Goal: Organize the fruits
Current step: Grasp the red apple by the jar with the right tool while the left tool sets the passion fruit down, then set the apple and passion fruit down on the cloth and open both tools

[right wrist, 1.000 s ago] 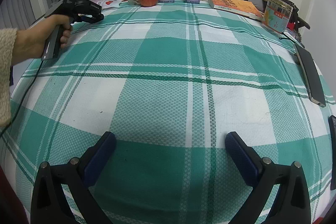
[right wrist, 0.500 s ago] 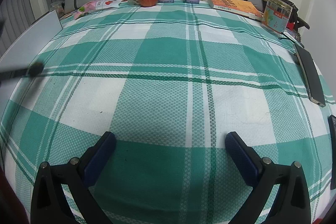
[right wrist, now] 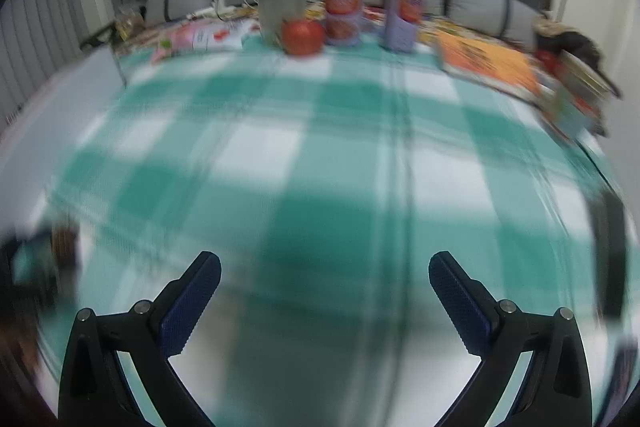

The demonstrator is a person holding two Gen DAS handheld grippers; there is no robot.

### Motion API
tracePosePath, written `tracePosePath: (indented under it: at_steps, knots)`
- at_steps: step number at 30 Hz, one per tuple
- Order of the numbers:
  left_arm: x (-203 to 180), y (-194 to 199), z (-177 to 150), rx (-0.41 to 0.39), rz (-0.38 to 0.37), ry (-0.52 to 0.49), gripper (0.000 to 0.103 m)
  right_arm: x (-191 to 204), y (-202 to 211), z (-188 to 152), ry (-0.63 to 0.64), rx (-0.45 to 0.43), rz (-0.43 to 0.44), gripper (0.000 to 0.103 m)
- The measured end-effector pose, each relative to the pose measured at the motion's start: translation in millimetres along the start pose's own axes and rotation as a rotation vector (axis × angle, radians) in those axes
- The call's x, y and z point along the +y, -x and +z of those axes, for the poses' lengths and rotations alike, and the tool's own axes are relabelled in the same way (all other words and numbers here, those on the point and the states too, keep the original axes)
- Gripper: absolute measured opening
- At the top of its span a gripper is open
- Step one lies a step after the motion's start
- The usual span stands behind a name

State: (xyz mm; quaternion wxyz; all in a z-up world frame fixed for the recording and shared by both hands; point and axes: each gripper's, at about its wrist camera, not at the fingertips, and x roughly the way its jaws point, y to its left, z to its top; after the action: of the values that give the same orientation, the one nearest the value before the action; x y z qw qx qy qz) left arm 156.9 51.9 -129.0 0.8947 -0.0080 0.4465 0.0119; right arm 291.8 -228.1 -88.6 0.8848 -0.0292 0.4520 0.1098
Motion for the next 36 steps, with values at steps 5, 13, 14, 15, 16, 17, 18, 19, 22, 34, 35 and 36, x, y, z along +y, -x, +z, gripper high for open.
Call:
tracePosePath:
  at_steps: [5,13,14,15,16,17,18,19,22,34,35,36]
  knots:
    - [0,0,-1,-0.001,0.001,0.002,0.098,13,-84,115,-0.002,-0.009,0.023,0.103]
    - [0,0,0,-0.001,-0.001,0.002,0.098,47,-179,214,0.020,0.029,-0.074,0.099]
    - [0,-1,0,-0.001,-0.001,0.002,0.098,47,-188,220,0.020,0.043,-0.091,0.092]
    - [0,-1,0,-0.001,-0.001,0.002,0.098,45,-194,223,0.009,0.054,-0.102,0.088]
    - [0,0,0,-0.001,-0.001,0.002,0.098,42,-199,225,-0.010,0.065,-0.111,0.077]
    - [0,0,0,-0.001,-0.001,0.002,0.098,39,-199,226,-0.020,0.070,-0.119,0.069]
    - [0,-1,0,-0.001,-0.001,0.002,0.098,35,-196,225,-0.041,0.064,-0.104,0.069]
    - [0,-1,0,-0.001,-0.001,0.002,0.098,31,-190,222,-0.055,0.054,-0.092,0.069]
    - [0,0,0,-0.001,-0.001,0.002,0.098,25,-161,205,-0.033,0.029,-0.054,0.069]
    - [0,-2,1,0.004,0.005,0.001,0.099,62,7,-37,0.123,0.220,0.068,0.069]
    - [0,-3,1,0.006,0.002,0.002,0.099,65,13,-54,0.120,0.222,0.059,0.070]
    - [0,-3,2,0.011,-0.001,0.003,0.099,68,18,-68,0.112,0.200,0.040,0.070]
